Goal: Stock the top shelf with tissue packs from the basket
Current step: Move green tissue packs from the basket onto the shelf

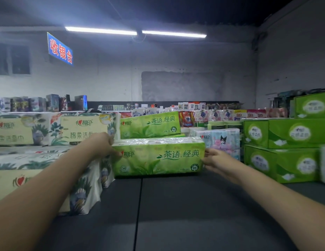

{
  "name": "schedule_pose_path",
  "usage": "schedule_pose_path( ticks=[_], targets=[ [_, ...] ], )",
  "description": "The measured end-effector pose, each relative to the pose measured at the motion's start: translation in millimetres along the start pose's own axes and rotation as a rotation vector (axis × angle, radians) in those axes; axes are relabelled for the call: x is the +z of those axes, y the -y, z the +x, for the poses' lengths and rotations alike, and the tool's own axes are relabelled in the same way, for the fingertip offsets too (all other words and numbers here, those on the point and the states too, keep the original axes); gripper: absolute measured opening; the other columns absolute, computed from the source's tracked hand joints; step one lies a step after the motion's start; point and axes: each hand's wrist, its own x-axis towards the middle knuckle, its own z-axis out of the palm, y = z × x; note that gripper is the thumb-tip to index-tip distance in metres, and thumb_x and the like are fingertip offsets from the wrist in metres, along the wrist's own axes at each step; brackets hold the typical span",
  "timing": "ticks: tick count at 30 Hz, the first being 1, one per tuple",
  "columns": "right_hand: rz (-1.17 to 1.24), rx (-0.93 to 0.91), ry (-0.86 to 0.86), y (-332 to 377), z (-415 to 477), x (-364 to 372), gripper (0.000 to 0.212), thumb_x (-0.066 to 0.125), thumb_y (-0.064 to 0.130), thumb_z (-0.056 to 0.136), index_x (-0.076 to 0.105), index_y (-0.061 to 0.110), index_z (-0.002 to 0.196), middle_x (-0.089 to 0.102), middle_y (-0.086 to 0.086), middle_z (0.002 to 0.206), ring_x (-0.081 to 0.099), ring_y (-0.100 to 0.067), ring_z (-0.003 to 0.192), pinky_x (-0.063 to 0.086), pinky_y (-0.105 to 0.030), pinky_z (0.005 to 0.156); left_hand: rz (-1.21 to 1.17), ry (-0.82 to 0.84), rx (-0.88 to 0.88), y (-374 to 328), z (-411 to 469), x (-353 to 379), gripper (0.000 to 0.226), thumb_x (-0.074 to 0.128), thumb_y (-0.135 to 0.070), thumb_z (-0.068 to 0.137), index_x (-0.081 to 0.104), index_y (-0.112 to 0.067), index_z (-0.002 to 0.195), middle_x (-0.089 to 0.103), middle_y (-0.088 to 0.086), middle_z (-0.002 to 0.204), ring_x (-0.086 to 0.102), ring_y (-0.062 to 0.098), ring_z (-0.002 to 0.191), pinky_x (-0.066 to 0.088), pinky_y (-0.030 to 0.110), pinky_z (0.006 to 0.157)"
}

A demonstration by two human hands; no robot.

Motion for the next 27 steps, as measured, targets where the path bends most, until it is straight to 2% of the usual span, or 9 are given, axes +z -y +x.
schedule_pose_path(
  ticks=[3, 7, 9, 12, 15, 17, 19, 23, 27],
  targets=[
    [-0.030, 0.012, 0.059, -3.1, -3.3, 1.5, 0.047, 0.042, -0.007, 0.094, 0.041, 0.012, 0.138, 0.056, -0.001, 0.124, 0.054, -0.015, 0.111, 0.041, -0.027, 0.098, 0.075, 0.009, -0.018, -2.2, 1.5, 2.0, 0.030, 0.073, -0.038, 0.082, 0.067, -0.009, 0.090, 0.064, 0.003, 0.079, 0.057, 0.014, 0.070, 0.039, 0.021, 0.054],
    [-0.124, 0.004, 0.172, -8.9, -6.3, 9.2, 0.057, 0.039, -0.014, 0.091, 0.036, 0.014, 0.140, 0.055, 0.000, 0.127, 0.054, -0.012, 0.110, 0.048, -0.016, 0.079, 0.217, -0.050, -0.016, 0.8, 7.9, 5.7, 0.037, 0.074, -0.045, 0.078, 0.060, -0.012, 0.086, 0.060, 0.002, 0.080, 0.057, 0.019, 0.077, 0.049, 0.028, 0.068],
    [-0.126, -0.010, 0.187, -10.6, -4.9, 9.1, 0.061, 0.038, -0.017, 0.089, 0.035, 0.015, 0.140, 0.054, 0.002, 0.126, 0.053, -0.012, 0.112, 0.048, -0.016, 0.082, 0.233, -0.077, -0.009, 0.8, 8.8, 5.9, 0.036, 0.076, -0.042, 0.077, 0.055, -0.013, 0.080, 0.058, 0.003, 0.080, 0.056, 0.019, 0.077, 0.050, 0.030, 0.070],
    [-0.108, -0.022, 0.201, -11.8, -5.1, 10.3, 0.062, 0.041, -0.017, 0.088, 0.034, 0.015, 0.141, 0.053, 0.000, 0.130, 0.050, -0.015, 0.120, 0.045, -0.019, 0.090, 0.171, -0.131, 0.002, -1.0, 4.9, 3.8, 0.027, 0.076, -0.026, 0.078, 0.058, -0.008, 0.089, 0.061, 0.007, 0.088, 0.058, 0.021, 0.081, 0.054, 0.033, 0.074],
    [-0.090, -0.025, 0.159, -10.1, -4.0, 9.9, 0.058, 0.045, -0.014, 0.090, 0.034, 0.013, 0.140, 0.050, -0.002, 0.134, 0.049, -0.015, 0.119, 0.047, -0.017, 0.085, 0.081, -0.169, 0.013, -0.9, 3.6, 1.8, 0.018, 0.074, -0.013, 0.078, 0.061, -0.003, 0.086, 0.065, 0.011, 0.087, 0.061, 0.022, 0.079, 0.053, 0.030, 0.068],
    [-0.101, -0.004, 0.110, -11.5, 0.4, 4.8, 0.060, 0.049, -0.010, 0.090, 0.030, 0.006, 0.145, 0.046, -0.008, 0.141, 0.050, -0.020, 0.121, 0.047, -0.025, 0.093, 0.041, -0.158, 0.013, 0.1, 3.6, 2.0, 0.014, 0.074, -0.011, 0.078, 0.065, -0.002, 0.084, 0.068, 0.011, 0.084, 0.064, 0.022, 0.079, 0.052, 0.027, 0.064],
    [-0.124, 0.023, 0.077, -11.9, 1.8, 0.1, 0.055, 0.051, -0.008, 0.090, 0.033, 0.002, 0.142, 0.052, -0.012, 0.134, 0.056, -0.022, 0.115, 0.048, -0.028, 0.094, 0.008, -0.145, 0.013, 0.8, 3.8, 2.2, 0.013, 0.074, -0.012, 0.079, 0.067, -0.002, 0.083, 0.068, 0.009, 0.081, 0.063, 0.019, 0.073, 0.047, 0.021, 0.058],
    [-0.143, 0.041, 0.094, -13.1, -1.4, 0.2, 0.038, 0.049, -0.008, 0.091, 0.046, 0.009, 0.125, 0.061, 0.000, 0.107, 0.060, -0.009, 0.094, 0.051, -0.014, 0.073, -0.024, -0.144, 0.022, -0.2, 3.4, 0.8, 0.009, 0.074, -0.011, 0.079, 0.071, -0.004, 0.081, 0.069, 0.007, 0.077, 0.062, 0.014, 0.068, 0.045, 0.019, 0.054],
    [-0.221, -0.004, 0.111, -16.2, -2.4, 4.0, 0.041, 0.048, -0.010, 0.090, 0.049, 0.009, 0.125, 0.063, 0.005, 0.108, 0.059, -0.007, 0.101, 0.048, -0.015, 0.082, -0.055, -0.138, 0.043, -0.5, 0.7, -0.7, 0.008, 0.073, -0.011, 0.081, 0.075, -0.005, 0.086, 0.071, 0.007, 0.079, 0.062, 0.013, 0.069, 0.044, 0.018, 0.055]
  ],
)
